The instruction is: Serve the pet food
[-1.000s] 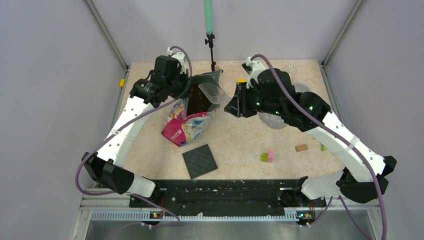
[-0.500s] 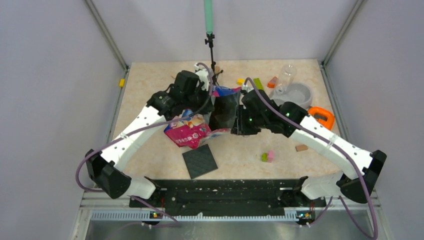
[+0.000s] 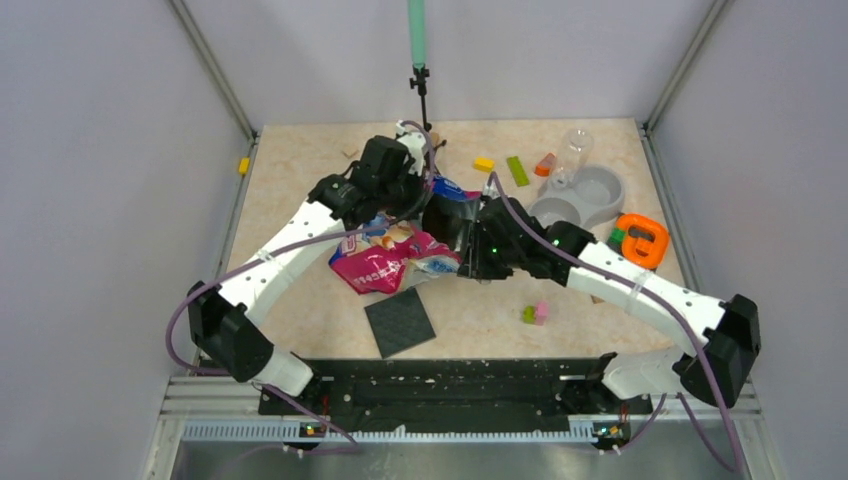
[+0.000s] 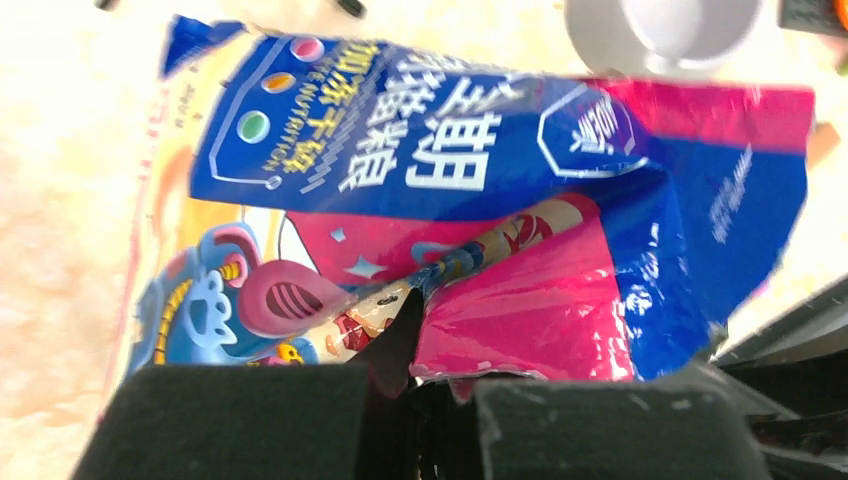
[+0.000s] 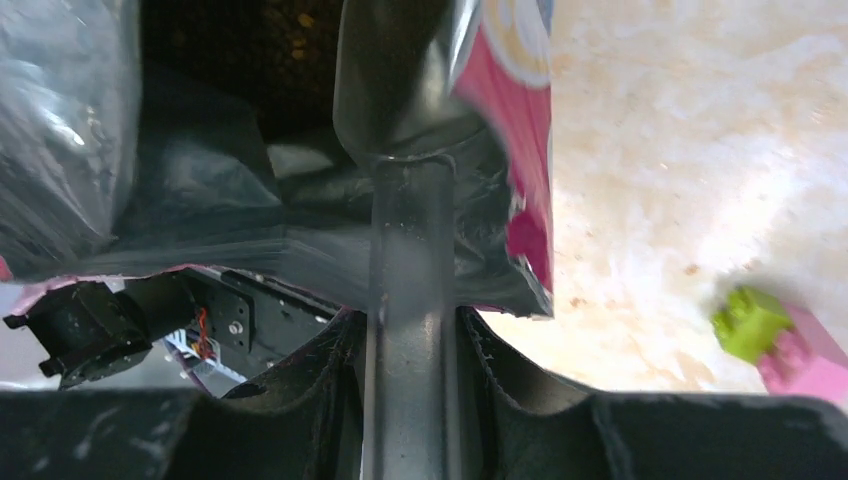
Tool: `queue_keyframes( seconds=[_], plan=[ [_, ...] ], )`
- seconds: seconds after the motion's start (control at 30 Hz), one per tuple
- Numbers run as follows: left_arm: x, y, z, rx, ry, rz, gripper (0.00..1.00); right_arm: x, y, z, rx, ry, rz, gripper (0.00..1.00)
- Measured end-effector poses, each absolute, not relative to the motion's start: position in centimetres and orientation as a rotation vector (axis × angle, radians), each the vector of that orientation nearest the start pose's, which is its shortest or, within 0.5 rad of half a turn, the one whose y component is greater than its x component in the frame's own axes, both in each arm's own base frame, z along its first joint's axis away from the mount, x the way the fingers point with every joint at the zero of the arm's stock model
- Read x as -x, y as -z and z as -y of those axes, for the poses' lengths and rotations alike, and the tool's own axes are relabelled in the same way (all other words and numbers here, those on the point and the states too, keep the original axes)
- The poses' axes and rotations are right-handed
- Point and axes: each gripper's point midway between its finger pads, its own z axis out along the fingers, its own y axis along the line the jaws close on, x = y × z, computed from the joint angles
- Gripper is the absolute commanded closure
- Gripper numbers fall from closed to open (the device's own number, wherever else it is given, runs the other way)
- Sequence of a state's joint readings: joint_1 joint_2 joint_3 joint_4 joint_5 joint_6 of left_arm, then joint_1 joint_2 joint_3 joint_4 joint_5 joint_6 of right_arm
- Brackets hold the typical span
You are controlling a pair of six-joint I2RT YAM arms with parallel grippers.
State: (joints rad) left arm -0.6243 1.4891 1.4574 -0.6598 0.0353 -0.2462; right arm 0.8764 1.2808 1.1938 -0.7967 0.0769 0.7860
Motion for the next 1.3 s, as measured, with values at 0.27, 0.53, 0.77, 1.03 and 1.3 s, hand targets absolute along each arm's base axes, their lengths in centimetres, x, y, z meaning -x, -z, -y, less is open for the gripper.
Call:
queue_keyframes(
  seconds=[0.27,0.53,0.77,1.03,1.3],
  plan=[
    [-37.2,-23.6,21.4,-0.416,0.286,-2.289,1.0,-23.1,-14.4,-32.7,0.137,-0.769,-2.519,1.0],
    [-40.8,-25.1,19.4,-0.38,0.213,-2.279,1.0,-26.1,-13.9,-37.0,0.21,-0.879,-2.418,1.0],
    [-38.6,-27.3,20.3,-0.379,0.306,-2.252,1.0,-26.6,-13.6,-35.9,0.262,-0.871,-2.418,1.0],
    [-27.6,-21.7,25.8,-0.45,0.539,-2.378,1.0,-21.6,-10.7,-29.1,0.315,-0.715,-2.56,1.0],
    [-29.7,-25.1,26.1,-0.511,0.382,-2.356,1.0,-21.6,-12.3,-28.0,0.346,-0.672,-2.534,1.0]
  ],
)
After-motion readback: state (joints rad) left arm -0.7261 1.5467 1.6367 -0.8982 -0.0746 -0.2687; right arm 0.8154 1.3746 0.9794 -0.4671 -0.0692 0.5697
